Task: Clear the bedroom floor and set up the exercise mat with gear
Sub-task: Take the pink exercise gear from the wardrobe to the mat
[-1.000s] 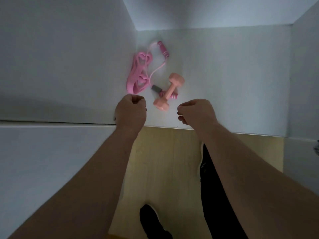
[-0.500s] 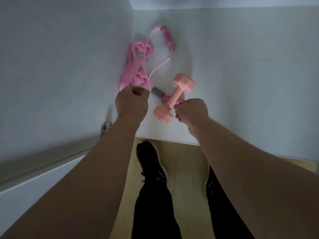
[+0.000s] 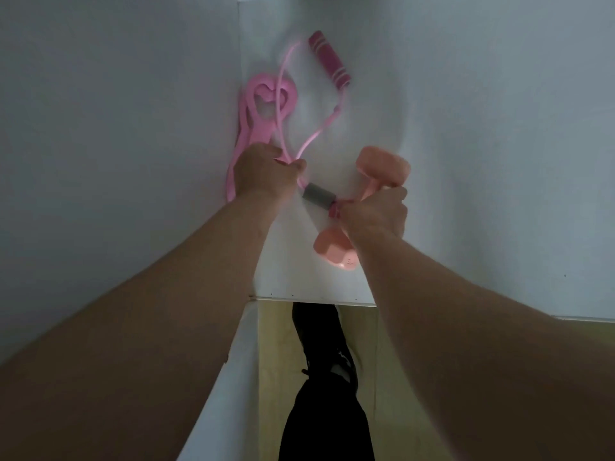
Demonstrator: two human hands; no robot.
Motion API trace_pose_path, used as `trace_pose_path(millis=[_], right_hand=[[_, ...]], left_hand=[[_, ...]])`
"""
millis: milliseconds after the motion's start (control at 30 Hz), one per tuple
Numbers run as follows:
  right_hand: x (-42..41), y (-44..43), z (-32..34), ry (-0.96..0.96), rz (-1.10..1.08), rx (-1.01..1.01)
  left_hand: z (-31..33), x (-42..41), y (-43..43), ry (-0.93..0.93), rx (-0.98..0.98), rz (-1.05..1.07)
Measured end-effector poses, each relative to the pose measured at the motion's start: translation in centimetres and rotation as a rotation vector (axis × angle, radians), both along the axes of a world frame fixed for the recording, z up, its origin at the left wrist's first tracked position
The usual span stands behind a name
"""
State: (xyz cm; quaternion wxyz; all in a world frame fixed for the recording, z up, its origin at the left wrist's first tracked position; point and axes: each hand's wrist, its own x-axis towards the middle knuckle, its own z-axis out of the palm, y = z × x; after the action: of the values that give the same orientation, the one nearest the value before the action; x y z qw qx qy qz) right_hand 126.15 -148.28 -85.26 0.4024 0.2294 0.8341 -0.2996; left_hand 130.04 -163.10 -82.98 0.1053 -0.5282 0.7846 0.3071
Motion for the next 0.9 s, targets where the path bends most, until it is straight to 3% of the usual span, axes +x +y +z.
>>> trace_pose_path(millis=[233, 333, 567, 667, 800, 900], right_hand=[[-0.3, 1.1, -0.8, -0.043, 0.031, -0.004], [-0.8, 2.6, 0.8, -0.026, 0.027, -0.103], [-2.5, 4.3, 4.5, -0.247, -0.419, -0.524], [-3.4, 3.9, 4.9, -0.253, -0.466, -0.507], [-3.6, 3.9, 5.3, -0.217, -0.354, -0.463], [-3.6, 4.3, 5.8, -0.257, -0.356, -0.461]], left_hand=[[-2.5, -1.6, 0.5, -0.091, 0.044, 0.017], [-2.7, -2.4, 0.4, -0.128, 0.053, 0.092], [-3.6, -2.8, 0.0, -0.086, 0.100, 0.299], [-3.6, -2.4, -0.1, -0.024, 0.123, 0.310], [-2.9, -1.6, 0.7, -0.015, 0.136, 0.150], [-1.6, -1.1, 1.4, 0.110, 0.218, 0.206]])
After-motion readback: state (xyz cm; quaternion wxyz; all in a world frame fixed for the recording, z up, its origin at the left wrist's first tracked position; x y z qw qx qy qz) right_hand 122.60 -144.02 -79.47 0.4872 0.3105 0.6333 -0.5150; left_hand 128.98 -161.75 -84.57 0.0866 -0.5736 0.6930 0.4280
